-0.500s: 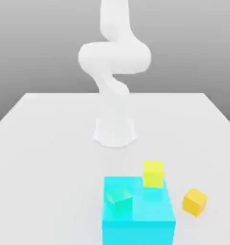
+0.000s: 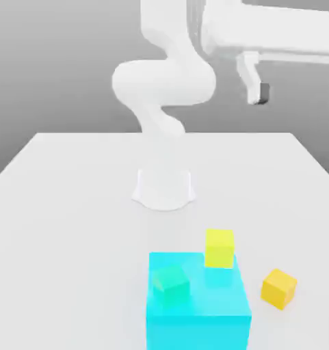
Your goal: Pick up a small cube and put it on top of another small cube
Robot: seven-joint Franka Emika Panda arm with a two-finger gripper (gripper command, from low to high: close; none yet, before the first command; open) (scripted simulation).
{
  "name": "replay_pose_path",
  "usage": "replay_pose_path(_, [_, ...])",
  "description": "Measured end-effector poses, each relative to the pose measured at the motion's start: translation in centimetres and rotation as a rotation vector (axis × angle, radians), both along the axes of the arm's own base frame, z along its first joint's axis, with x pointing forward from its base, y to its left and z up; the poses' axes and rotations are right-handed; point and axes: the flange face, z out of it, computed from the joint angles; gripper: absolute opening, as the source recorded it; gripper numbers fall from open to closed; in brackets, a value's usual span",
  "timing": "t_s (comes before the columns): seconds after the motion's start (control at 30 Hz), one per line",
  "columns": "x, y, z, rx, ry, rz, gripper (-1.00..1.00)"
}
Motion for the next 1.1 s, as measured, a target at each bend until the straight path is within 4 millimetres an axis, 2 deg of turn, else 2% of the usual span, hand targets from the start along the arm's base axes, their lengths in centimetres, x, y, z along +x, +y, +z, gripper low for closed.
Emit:
replay_pose_path(0.17, [0.6,6.2,-8.0,-0.023,0.110,0.082,0.00])
replay_pose_path(0.3, [0.4,9.8,-14.7,-0.035,0.198,0.123,0.00])
replay_pose_path(0.4, [-0.6,12.6,-19.7,-0.041,0.265,0.160,0.00])
replay_pose_path(0.53, [-3.0,16.4,-26.3,-0.046,0.357,0.212,0.00])
replay_pose_path(0.6, [-4.0,17.6,-29.5,-0.045,0.388,0.228,0.00])
replay_pose_path(0.7, [-4.3,18.0,-34.3,-0.045,0.398,0.232,0.00])
replay_pose_path(0.73, [-4.4,18.0,-35.3,-0.046,0.398,0.233,-1.00])
replay_pose_path(0.93, [-4.4,18.0,-35.7,-0.045,0.398,0.233,-1.00])
replay_pose_path(1.0, [-4.3,18.1,-34.1,-0.044,0.398,0.233,-1.00])
replay_pose_path(1.1, [-4.2,17.6,-29.9,-0.047,0.398,0.230,-1.00])
